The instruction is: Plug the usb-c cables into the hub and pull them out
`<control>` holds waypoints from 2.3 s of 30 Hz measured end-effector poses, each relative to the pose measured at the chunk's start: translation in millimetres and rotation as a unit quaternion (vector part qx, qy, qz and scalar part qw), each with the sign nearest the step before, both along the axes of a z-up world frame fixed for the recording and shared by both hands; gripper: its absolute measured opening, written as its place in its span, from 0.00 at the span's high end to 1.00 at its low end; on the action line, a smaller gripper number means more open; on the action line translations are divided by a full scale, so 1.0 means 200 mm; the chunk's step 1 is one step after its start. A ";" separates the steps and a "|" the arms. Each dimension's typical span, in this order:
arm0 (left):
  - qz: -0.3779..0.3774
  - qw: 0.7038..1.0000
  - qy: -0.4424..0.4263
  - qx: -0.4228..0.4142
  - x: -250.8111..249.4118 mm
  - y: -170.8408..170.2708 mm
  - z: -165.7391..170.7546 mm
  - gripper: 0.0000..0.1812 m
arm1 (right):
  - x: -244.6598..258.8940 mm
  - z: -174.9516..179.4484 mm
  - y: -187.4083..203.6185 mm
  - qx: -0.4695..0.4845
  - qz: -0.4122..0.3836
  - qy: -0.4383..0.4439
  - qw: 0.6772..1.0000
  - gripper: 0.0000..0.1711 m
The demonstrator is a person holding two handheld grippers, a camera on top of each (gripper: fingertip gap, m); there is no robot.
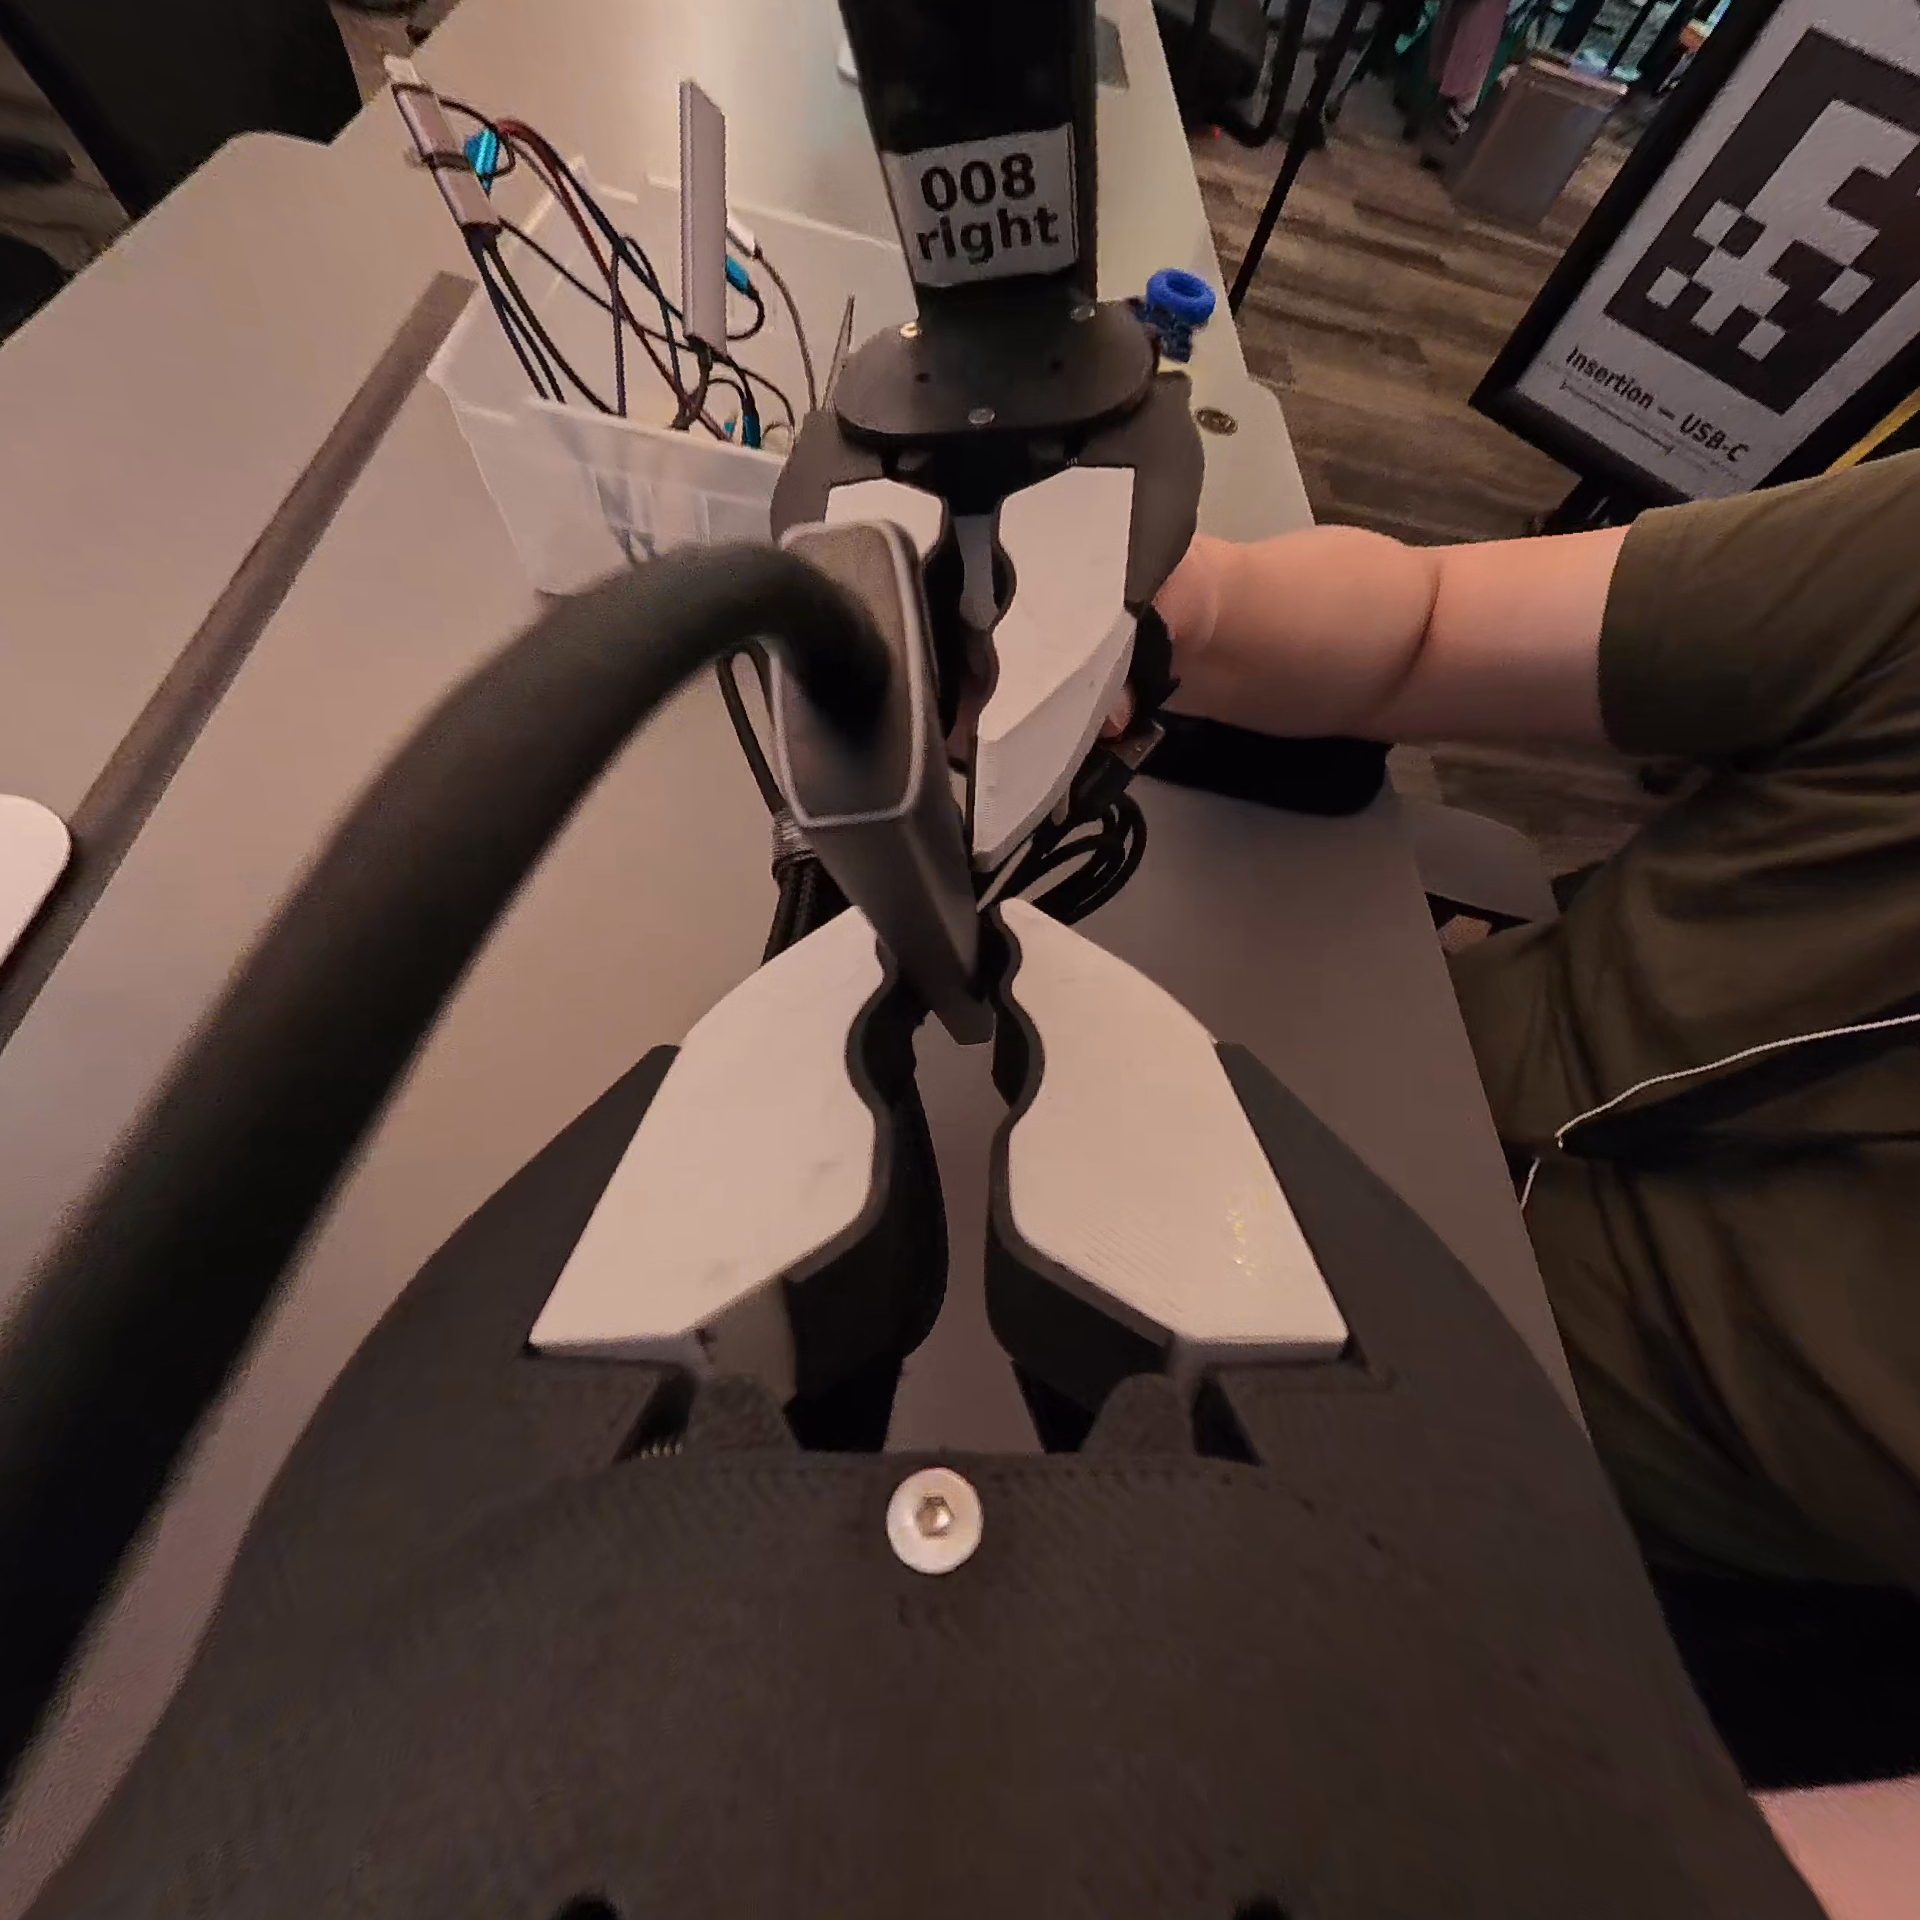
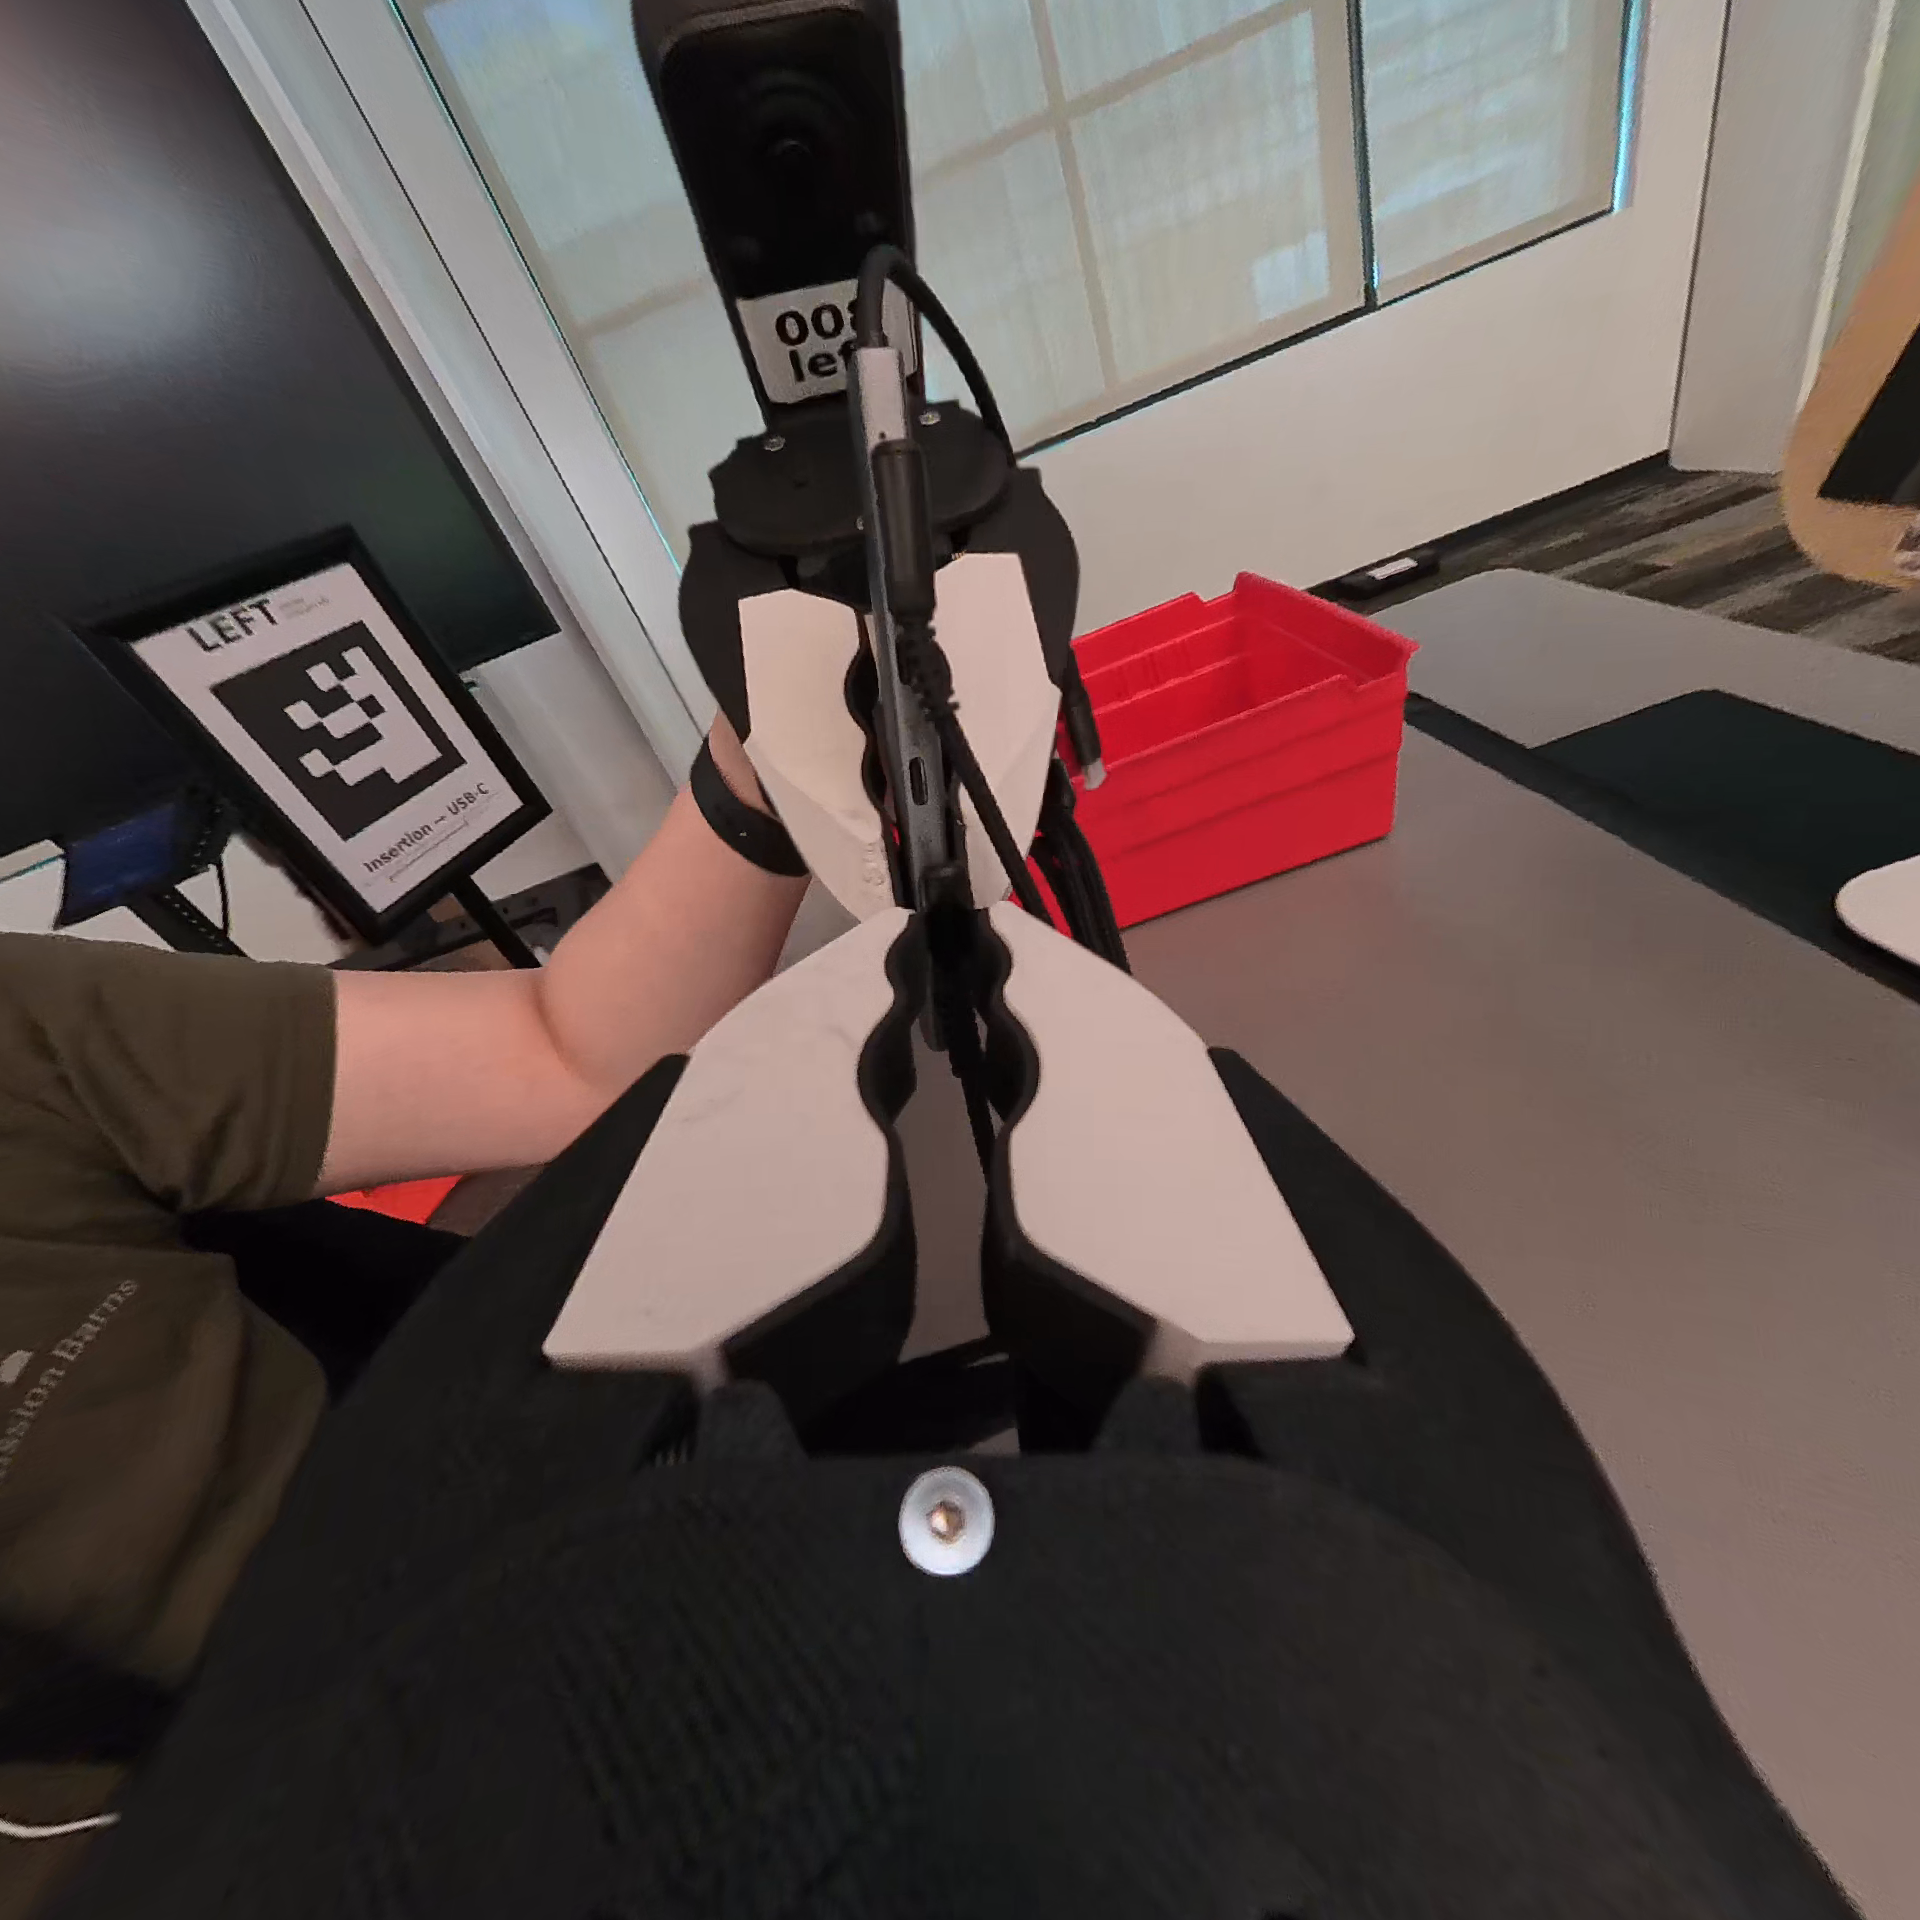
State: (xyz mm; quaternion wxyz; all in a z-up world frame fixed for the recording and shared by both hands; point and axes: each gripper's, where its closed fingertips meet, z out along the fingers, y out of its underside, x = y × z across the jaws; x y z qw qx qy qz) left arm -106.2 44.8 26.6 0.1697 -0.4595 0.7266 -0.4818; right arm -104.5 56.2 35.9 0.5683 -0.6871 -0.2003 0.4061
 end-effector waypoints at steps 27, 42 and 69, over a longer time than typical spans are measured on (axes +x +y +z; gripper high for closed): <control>0.021 0.999 -0.048 -0.015 0.11 0.01 0.02 0.95 | 0.08 0.01 0.01 0.006 -0.037 -0.069 0.997 0.95; -0.045 0.999 0.003 0.011 0.13 -0.18 -0.11 0.95 | 0.05 0.05 -0.08 -0.021 0.024 -0.076 0.997 0.94; 0.032 0.976 -0.194 -0.095 0.02 -0.16 0.43 0.64 | 1.71 0.23 -0.49 -0.008 -0.411 0.004 0.911 0.93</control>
